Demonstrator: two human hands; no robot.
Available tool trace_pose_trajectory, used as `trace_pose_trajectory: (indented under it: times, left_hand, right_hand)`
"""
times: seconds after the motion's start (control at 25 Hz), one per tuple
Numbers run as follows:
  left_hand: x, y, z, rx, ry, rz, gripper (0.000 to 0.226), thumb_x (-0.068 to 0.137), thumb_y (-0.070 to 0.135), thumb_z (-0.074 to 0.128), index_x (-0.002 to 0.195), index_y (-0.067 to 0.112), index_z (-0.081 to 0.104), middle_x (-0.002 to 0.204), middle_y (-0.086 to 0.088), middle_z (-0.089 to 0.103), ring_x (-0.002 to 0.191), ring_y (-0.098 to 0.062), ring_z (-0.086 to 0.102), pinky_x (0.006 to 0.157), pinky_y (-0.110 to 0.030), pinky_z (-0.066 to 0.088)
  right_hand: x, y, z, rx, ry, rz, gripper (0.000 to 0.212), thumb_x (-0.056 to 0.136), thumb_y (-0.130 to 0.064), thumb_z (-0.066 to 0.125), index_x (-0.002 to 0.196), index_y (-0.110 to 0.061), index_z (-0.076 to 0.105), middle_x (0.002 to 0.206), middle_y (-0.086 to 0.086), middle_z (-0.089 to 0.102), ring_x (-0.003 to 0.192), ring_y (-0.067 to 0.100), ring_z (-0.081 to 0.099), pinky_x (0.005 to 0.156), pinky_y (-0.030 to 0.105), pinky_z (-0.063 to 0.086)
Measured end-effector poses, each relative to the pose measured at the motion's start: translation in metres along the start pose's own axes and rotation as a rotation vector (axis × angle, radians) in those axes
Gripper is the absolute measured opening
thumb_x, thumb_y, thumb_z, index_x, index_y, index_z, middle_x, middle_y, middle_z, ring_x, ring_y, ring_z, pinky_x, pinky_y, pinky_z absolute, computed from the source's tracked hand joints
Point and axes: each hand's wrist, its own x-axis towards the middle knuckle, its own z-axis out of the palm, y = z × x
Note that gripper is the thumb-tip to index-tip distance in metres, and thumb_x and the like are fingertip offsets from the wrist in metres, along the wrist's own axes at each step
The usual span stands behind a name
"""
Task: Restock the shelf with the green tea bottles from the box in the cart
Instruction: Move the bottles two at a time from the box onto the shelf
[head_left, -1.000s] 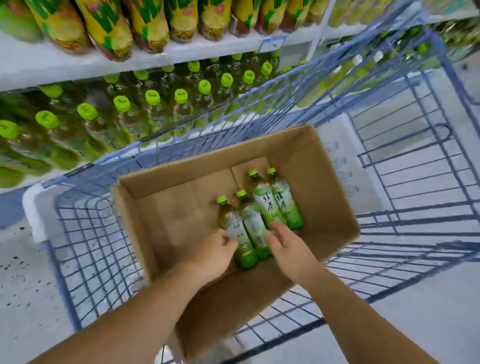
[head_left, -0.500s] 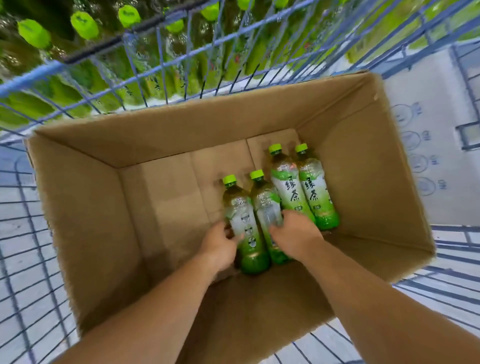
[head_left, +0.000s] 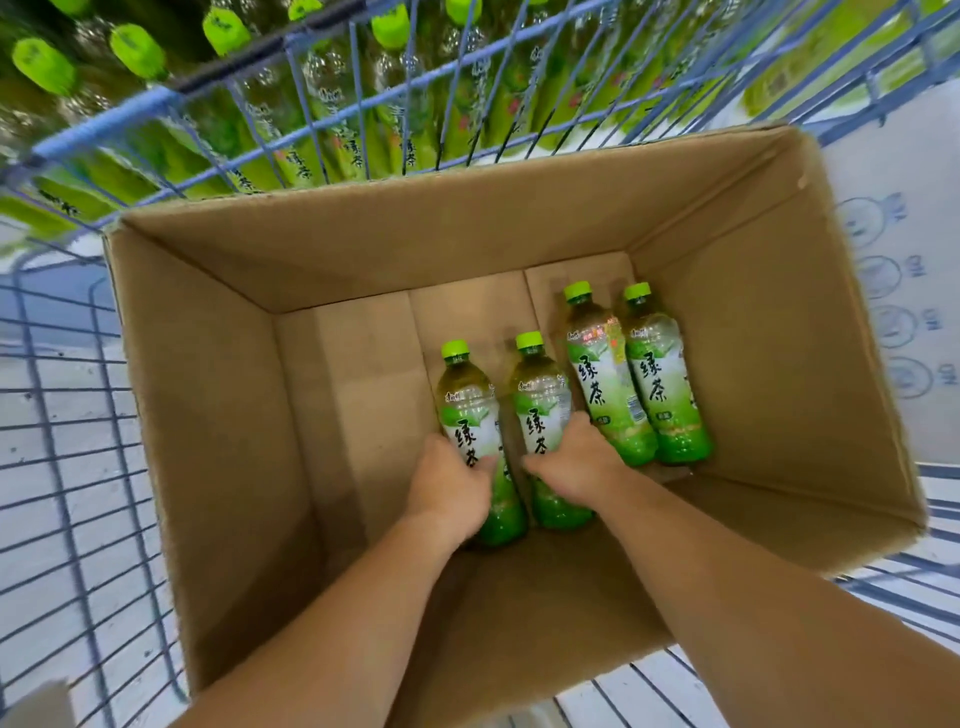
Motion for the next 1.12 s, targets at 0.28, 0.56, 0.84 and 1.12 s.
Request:
trace_pose_trajectory:
  times: [0.28, 0.56, 0.84, 1.12]
  left_hand:
    - [-0.001, 0.010, -0.023, -0.070, 0.004, -0.045, 0.044, 0.071, 0.031, 0.081, 0.108, 0.015, 0.063, 0.100, -0.007, 0.071, 0.084, -0.026, 0.070, 0.077, -0.041, 0.061]
    - [-0.057, 0.035, -0.074, -0.274, 0.012, 0.072, 0.028, 0.070, 0.017, 0.084, 0.089, 0.020, 0.065, 0.084, -0.001, 0.072, 0.075, -0.018, 0.070, 0.070, -0.034, 0.058]
    - [-0.123, 0.050, -0.155, -0.256, -0.007, 0.235, 0.045, 0.069, 0.027, 0.085, 0.101, 0.019, 0.055, 0.094, 0.000, 0.066, 0.082, -0.015, 0.066, 0.062, -0.029, 0.051]
    - [-0.215, 0.041, -0.273, -0.305, -0.005, 0.441, 0.038, 0.075, 0.019, 0.085, 0.089, 0.030, 0.051, 0.091, 0.012, 0.067, 0.076, 0.001, 0.063, 0.059, -0.023, 0.049]
  right_hand:
    - [-0.009, -0.006, -0.009, 0.058, 0.005, 0.004, 0.038, 0.070, -0.026, 0.082, 0.096, -0.012, 0.060, 0.090, 0.005, 0.066, 0.086, 0.023, 0.064, 0.080, 0.038, 0.059]
    - [-0.065, -0.027, -0.019, 0.201, 0.024, -0.049, 0.051, 0.061, -0.032, 0.078, 0.109, -0.017, 0.068, 0.102, 0.005, 0.073, 0.089, 0.022, 0.068, 0.081, 0.037, 0.060]
    - [-0.165, -0.067, -0.024, 0.293, 0.183, -0.222, 0.016, 0.079, -0.022, 0.076, 0.083, -0.018, 0.061, 0.075, -0.001, 0.067, 0.069, 0.012, 0.064, 0.055, 0.025, 0.052]
    - [-0.293, -0.125, -0.014, 0.321, 0.303, -0.339, 0.017, 0.077, -0.019, 0.074, 0.088, -0.012, 0.064, 0.075, 0.002, 0.069, 0.064, 0.015, 0.064, 0.052, 0.024, 0.043]
